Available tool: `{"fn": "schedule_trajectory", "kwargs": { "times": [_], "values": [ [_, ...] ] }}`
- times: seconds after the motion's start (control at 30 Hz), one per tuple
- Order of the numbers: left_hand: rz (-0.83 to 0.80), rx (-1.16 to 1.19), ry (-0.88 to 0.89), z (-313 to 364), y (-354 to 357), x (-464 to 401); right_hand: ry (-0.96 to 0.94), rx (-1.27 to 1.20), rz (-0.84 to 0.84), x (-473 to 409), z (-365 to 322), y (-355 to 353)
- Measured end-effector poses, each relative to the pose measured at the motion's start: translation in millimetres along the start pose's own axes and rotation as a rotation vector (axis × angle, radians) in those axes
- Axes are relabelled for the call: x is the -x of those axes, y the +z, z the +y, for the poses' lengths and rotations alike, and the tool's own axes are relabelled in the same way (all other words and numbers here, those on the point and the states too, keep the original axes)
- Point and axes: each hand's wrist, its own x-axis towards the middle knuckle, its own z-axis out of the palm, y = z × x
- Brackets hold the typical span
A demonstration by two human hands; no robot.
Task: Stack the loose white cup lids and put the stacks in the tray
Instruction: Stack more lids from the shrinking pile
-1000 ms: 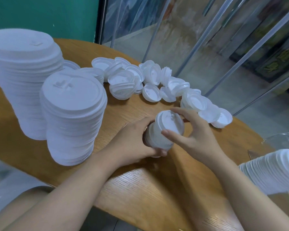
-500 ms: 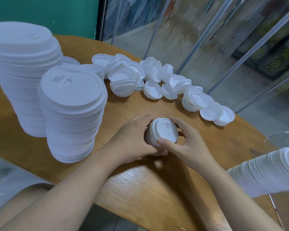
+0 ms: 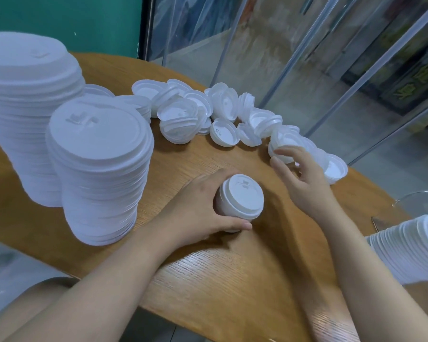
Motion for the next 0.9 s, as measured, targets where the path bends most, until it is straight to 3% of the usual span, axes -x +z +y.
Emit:
{"fn": "schedule_trajectory", "kwargs": {
  "times": [0.13,0.27,0.57,0.8,0.9],
  "values": [
    [-0.008,-0.003,-0.006,2,2,-2,0.051,0.261,0.142,-33,50,0],
    [-0.01,-0.018,0.003,3,6,-4,0.105,0.233,0.221,-47,76,11],
    [-0.01,-0.027,0.002,2,6,-6,0.003,0.316,0.274,-49,95,20],
    [-0.007,-0.016,-0.002,5,7,-6,-0.111,0.179,0.496,-11,69,24],
    [0.006,-0.002,0.014,4,9,-4,-0.129,0.097,0.509,11,60,39]
  ]
}}
